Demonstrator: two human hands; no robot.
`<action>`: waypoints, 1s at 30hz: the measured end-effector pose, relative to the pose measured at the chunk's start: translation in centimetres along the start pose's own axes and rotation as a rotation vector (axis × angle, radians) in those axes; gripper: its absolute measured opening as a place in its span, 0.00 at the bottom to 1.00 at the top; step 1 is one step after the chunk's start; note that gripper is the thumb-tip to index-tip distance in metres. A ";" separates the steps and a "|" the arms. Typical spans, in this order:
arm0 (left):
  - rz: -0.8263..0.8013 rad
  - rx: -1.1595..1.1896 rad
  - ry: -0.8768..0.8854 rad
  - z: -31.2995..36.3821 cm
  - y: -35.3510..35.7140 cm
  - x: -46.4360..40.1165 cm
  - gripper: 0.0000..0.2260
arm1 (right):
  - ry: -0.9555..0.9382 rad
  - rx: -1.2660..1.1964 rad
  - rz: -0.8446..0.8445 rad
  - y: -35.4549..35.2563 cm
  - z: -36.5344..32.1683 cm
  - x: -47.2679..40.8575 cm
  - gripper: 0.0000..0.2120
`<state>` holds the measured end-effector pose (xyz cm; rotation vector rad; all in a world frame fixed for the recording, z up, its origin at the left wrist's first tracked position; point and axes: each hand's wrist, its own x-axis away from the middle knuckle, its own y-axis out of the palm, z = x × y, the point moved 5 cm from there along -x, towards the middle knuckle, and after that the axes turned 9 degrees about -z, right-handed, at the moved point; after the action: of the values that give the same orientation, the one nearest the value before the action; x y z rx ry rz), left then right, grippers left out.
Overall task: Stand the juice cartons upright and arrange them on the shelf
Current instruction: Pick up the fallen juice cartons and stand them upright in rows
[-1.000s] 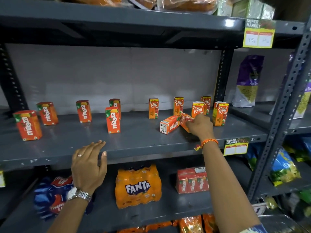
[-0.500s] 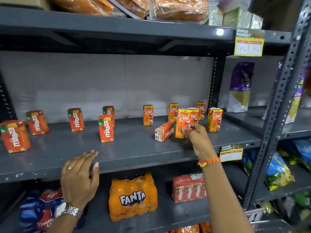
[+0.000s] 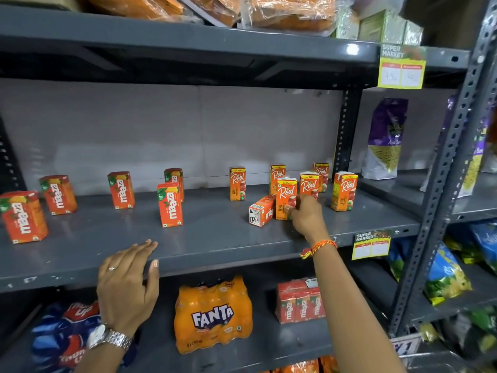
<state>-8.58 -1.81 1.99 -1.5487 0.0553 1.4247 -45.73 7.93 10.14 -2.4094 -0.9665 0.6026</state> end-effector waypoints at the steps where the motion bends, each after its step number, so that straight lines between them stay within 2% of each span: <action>1: 0.002 0.002 0.005 0.1 0.0 0.0 0.20 | 0.006 0.022 0.007 0.0 0.1 0.1 0.13; 3: 0.000 0.004 0.007 0.0 -0.1 0.0 0.20 | -0.011 0.099 0.086 0.1 0.1 0.6 0.15; 6: -0.008 0.011 -0.003 -0.1 0.0 0.0 0.21 | -0.115 0.129 0.390 -0.1 -1.1 3.8 0.15; 8: -0.019 0.015 0.010 -0.2 0.0 0.0 0.21 | -0.161 0.177 0.489 1.0 -3.2 6.1 0.18; 11: -0.036 0.013 0.032 -0.4 -0.1 0.0 0.20 | -0.093 0.321 0.402 4.0 -5.2 5.9 0.28; 13: -0.032 0.012 0.049 -0.6 -0.2 -0.1 0.20 | -0.045 0.358 0.373 5.2 -6.1 5.1 0.30; 16: -0.028 0.004 0.057 -0.7 -0.1 0.0 0.20 | 0.021 0.396 0.357 5.7 -7.0 4.5 0.29; 20: -0.031 0.004 0.077 -1.1 0.2 -0.1 0.20 | 0.047 0.293 0.338 5.5 -7.1 3.8 0.21; 23: -0.018 0.008 0.100 -1.1 0.2 -0.2 0.19 | 0.077 -0.032 0.189 5.5 -6.4 3.3 0.15; 27: -0.010 0.007 0.108 -1.1 0.2 -0.2 0.19 | 0.292 -0.985 -0.180 7.8 -6.7 4.7 0.04; 30: -0.010 0.010 0.098 -1.3 0.3 -0.2 0.19 | 0.348 -1.444 -0.360 9.0 -7.3 5.2 0.13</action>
<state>-7.87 -2.92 1.69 -1.6077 0.1131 1.3381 -33.61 4.00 9.65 -3.0452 -2.0043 -0.9879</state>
